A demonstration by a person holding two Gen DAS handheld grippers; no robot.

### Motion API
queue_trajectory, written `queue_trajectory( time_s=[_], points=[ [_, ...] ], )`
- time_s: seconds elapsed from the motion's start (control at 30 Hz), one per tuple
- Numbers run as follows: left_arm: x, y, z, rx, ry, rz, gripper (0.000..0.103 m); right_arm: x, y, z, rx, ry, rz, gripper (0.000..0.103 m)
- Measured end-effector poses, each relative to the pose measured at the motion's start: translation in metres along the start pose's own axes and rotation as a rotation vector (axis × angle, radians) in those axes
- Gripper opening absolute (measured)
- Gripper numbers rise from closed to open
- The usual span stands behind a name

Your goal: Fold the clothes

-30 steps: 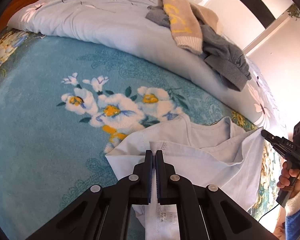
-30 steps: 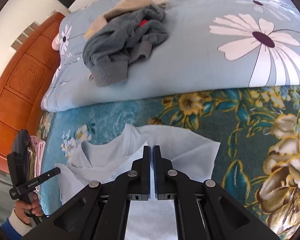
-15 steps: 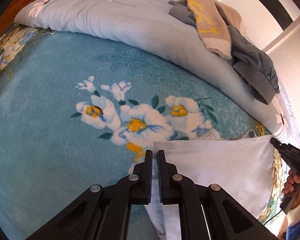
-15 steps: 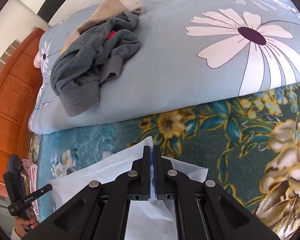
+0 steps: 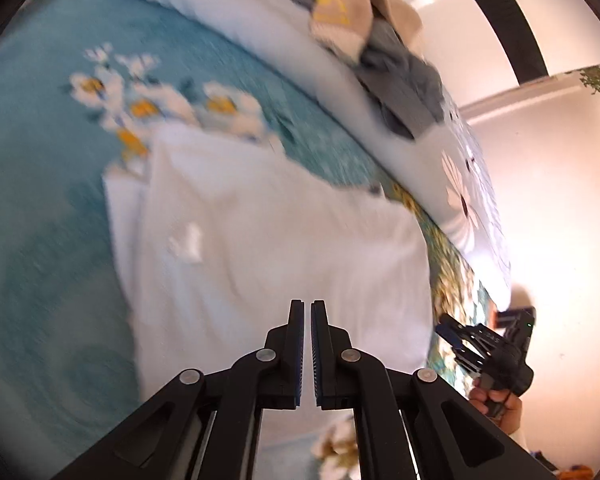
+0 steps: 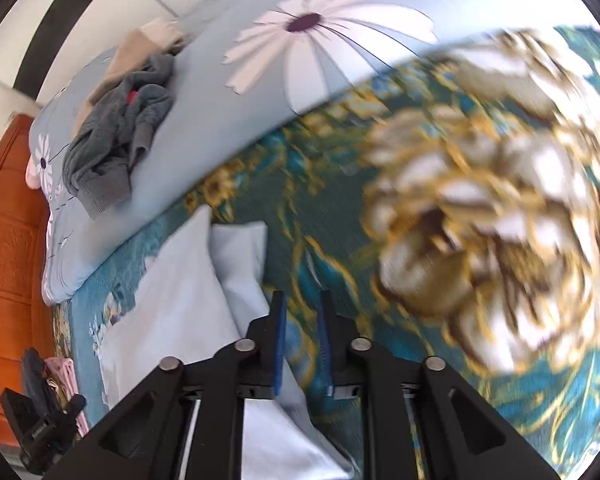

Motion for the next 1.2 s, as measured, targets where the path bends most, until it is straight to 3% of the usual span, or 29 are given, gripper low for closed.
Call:
queue_trajectory(
  time_s=[0.07,0.13,0.27,0.4,0.47,0.63,0.67,0.73,0.8,0.93,1.07,1.2],
  points=[
    [-0.025,-0.019,0.023,-0.076,0.084,-0.001,0.005,0.013,-0.026,0.025,-0.094,0.013,-0.021,0.029],
    [-0.044,-0.03,0.039,-0.129,0.121,-0.022,0.005,0.023,-0.042,0.044,-0.151,0.014,-0.038,0.04],
    [-0.071,-0.026,0.06,-0.157,0.201,-0.049,0.005,0.024,-0.047,0.069,-0.196,0.029,-0.069,0.041],
    [-0.057,-0.017,0.067,-0.1,0.192,0.04,0.005,0.013,-0.031,0.079,-0.184,0.038,-0.099,0.041],
    [-0.044,-0.016,0.064,-0.074,0.167,0.075,0.012,0.006,-0.024,0.081,-0.183,0.036,-0.084,0.042],
    [-0.004,-0.01,0.04,-0.047,0.034,0.114,0.016,0.0,-0.018,0.08,-0.225,0.001,-0.072,0.044],
    [0.006,-0.005,0.035,-0.033,0.005,0.119,0.017,0.0,-0.021,0.079,-0.264,-0.011,-0.089,0.041],
    [0.026,0.007,0.024,0.007,-0.053,0.132,0.019,0.0,-0.022,0.08,-0.333,-0.022,-0.127,0.01],
    [0.046,0.022,0.016,0.062,-0.112,0.147,0.02,0.002,-0.018,0.081,-0.359,-0.032,-0.142,0.009],
    [0.079,0.055,0.002,0.162,-0.217,0.156,0.02,0.023,0.016,0.08,-0.229,-0.073,-0.112,0.008],
    [0.109,0.076,-0.007,0.224,-0.311,0.173,0.021,0.046,0.096,0.093,0.118,-0.109,-0.088,0.008],
    [0.131,0.095,-0.013,0.295,-0.382,0.201,0.021,0.049,0.185,0.15,0.456,-0.075,-0.14,0.008]
  ],
)
Point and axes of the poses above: each gripper's, at about its wrist camera, not at the fingertips, and x roughly against the way its jaws point, y to its left, z to its underside, the point moved 8 cm from there along -x, roughly the way its jaws point, and after that the axes turned 5 degrees about -x, right-handed, at the moved point
